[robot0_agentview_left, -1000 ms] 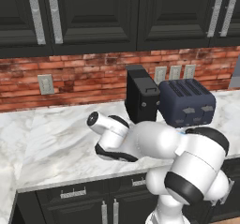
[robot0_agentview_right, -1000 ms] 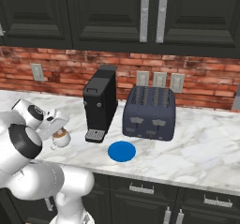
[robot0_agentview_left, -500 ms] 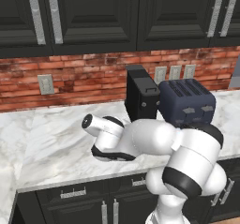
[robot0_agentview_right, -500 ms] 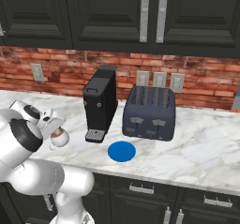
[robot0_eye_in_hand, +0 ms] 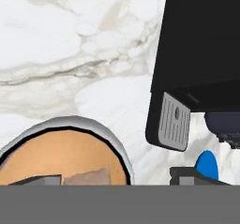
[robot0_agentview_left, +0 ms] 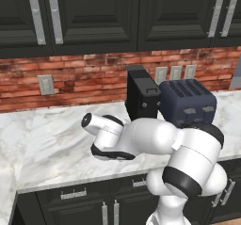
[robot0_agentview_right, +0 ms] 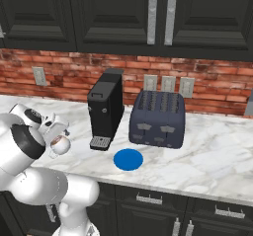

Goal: Take a sugar cube from the saucer and place it inside the coffee. Then, grab milk from the fridge and place it next to the coffee on the counter to sweeten the coffee.

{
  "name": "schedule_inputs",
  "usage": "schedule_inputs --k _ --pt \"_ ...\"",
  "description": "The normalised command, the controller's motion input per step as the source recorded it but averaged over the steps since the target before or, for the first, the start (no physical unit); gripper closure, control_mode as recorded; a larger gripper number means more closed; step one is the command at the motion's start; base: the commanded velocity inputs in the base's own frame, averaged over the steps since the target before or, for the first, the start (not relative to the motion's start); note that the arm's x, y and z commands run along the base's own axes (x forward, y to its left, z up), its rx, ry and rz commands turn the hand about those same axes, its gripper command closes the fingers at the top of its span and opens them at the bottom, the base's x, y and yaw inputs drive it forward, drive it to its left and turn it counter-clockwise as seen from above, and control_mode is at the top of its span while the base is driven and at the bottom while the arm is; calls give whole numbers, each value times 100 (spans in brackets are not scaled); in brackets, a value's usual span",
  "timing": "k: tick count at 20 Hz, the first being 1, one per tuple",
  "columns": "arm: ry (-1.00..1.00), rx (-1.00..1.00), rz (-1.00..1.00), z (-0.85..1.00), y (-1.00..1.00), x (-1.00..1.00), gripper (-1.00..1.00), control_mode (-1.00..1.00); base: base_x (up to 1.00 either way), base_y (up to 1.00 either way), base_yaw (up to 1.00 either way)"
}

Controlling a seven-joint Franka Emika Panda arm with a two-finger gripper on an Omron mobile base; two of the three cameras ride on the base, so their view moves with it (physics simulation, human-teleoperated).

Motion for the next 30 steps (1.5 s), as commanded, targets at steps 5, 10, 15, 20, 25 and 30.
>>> schedule_inputs --k 5,10,15,20,25,30 --pt "0 0 -1 15 0 0 -100 -100 0 0 0" --pt "0 0 -2 20 -2 0 -100 -100 0 0 0" --pt "-1 0 -2 27 -10 -1 -100 -100 0 0 0" --pt "-8 0 0 25 -6 -27 -100 -100 0 0 0" --pt "-21 5 0 26 -27 -68 -100 -100 0 0 0" --pt "-30 26 -8 43 -64 -69 -100 -100 0 0 0"
